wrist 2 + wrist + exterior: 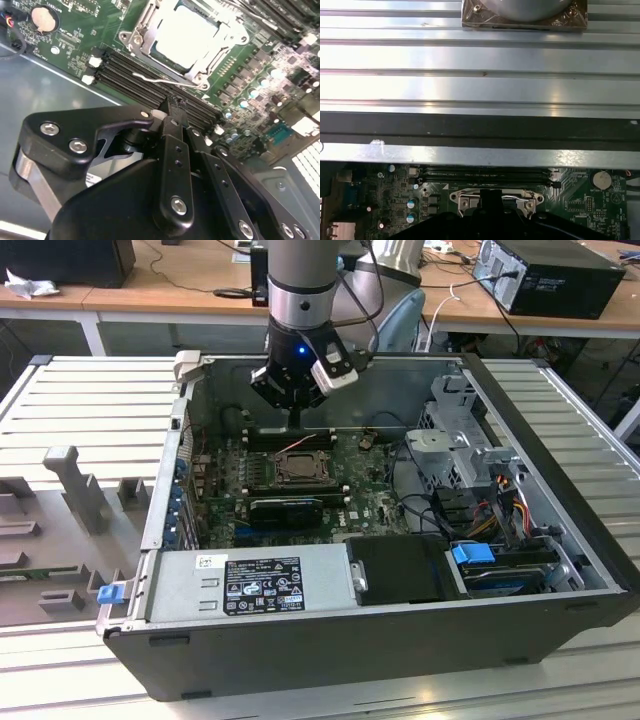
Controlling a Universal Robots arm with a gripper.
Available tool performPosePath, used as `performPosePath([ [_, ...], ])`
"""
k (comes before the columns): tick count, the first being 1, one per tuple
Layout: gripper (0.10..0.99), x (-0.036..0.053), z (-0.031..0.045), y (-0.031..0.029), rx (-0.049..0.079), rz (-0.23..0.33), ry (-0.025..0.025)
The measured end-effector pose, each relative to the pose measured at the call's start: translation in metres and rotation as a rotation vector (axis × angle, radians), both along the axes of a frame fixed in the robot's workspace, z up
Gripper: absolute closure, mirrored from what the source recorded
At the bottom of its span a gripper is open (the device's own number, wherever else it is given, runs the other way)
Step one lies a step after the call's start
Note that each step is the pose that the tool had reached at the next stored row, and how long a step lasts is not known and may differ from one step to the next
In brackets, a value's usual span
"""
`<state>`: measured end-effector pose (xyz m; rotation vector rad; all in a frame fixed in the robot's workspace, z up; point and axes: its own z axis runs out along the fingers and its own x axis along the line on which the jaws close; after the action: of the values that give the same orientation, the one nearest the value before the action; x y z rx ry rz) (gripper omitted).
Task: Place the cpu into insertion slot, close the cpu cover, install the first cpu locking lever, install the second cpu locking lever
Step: 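Install the first cpu locking lever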
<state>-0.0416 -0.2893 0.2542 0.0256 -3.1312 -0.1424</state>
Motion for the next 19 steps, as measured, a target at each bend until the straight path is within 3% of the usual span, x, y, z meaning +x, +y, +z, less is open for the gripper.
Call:
performPosePath([
  [5, 0.980, 0.0026, -0.0056, 0.0000, 0.021, 0.022, 0.0001],
  [8, 0.980, 0.0046, -0.0145, 0.0018, 0.020, 0.062, 0.0005],
  [11, 0.980, 0.0082, -0.0186, 0.0025, 0.020, 0.066, 0.0005],
  [12, 0.980, 0.0084, -0.0188, 0.0025, 0.020, 0.065, -0.0025],
  [13, 0.980, 0.0084, -0.0190, 0.0024, 0.019, 0.066, -0.0091],
  [14, 0.980, 0.0085, -0.0194, 0.0025, 0.019, 0.066, -0.0196],
  [16, 0.980, 0.0085, -0.0201, 0.0025, 0.019, 0.066, -0.0316],
  [17, 0.980, 0.0085, -0.0210, 0.0025, 0.019, 0.066, -0.0353],
  [19, 0.980, 0.0089, -0.0250, 0.0025, 0.019, 0.066, -0.0359],
])
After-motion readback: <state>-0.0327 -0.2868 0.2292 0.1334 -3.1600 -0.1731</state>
